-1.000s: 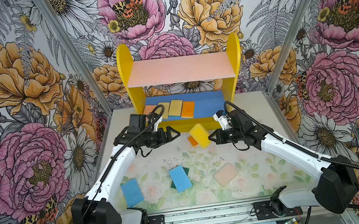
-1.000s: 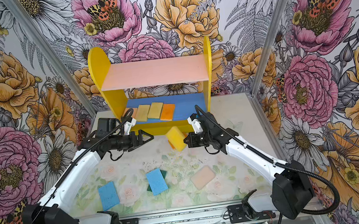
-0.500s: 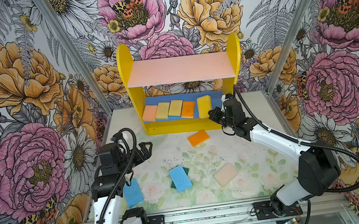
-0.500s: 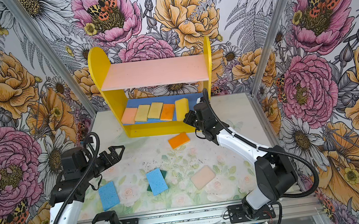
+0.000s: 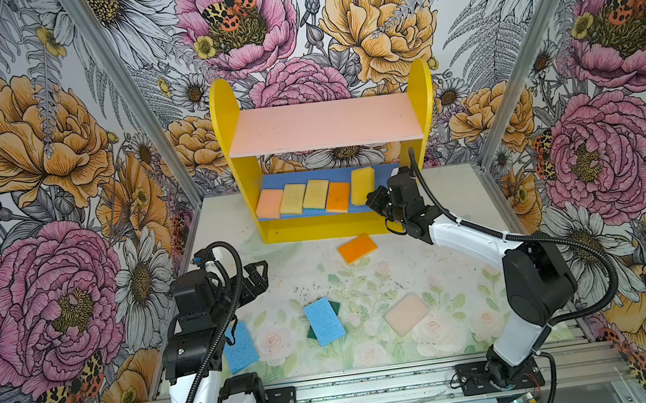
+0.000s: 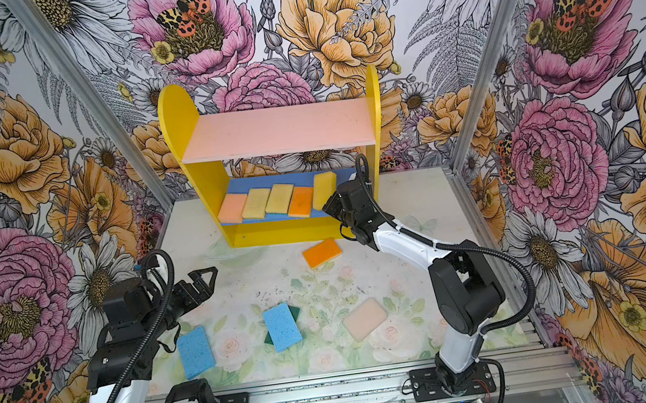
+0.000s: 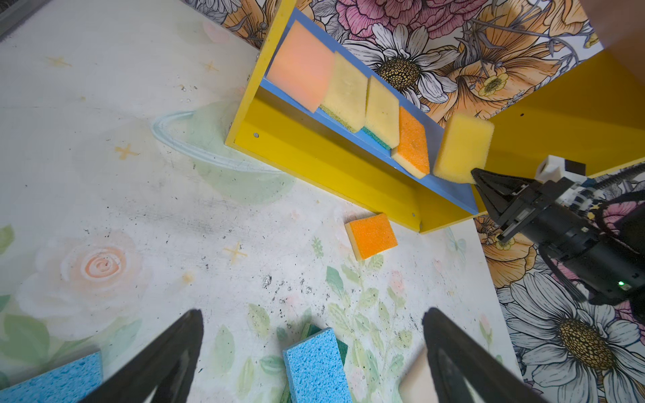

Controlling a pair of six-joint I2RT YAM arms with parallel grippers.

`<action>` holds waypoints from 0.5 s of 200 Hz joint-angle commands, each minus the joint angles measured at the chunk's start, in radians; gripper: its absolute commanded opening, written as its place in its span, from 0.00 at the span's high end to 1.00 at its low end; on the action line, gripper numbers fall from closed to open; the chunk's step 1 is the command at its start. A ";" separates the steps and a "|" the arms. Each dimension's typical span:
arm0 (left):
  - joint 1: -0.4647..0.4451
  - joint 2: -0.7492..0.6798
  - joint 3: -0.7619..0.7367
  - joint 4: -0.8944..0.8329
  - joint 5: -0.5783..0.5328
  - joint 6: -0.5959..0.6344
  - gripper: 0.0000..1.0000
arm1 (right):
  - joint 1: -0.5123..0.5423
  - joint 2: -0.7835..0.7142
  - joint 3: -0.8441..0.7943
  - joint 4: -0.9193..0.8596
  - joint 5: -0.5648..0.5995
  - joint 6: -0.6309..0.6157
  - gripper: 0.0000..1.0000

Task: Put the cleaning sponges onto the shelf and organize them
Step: 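Set the small yellow sponge on the blue shelf and open the right gripper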

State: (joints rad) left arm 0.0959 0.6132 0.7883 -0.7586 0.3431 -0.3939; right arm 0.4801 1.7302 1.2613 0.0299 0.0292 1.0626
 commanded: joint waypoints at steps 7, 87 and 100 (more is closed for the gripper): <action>0.012 0.003 -0.016 0.024 -0.012 0.012 0.01 | -0.001 0.035 0.038 0.041 -0.017 0.033 1.00; 0.013 0.009 -0.018 0.027 -0.001 0.012 0.01 | -0.004 0.038 0.044 0.017 -0.035 0.030 0.61; 0.013 0.009 -0.017 0.028 -0.001 0.012 0.01 | -0.006 0.035 0.044 0.001 -0.035 0.020 0.56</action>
State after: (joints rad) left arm 0.0967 0.6228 0.7788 -0.7578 0.3439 -0.3939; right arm 0.4797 1.7592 1.2697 0.0422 0.0006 1.0962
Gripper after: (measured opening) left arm 0.987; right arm 0.400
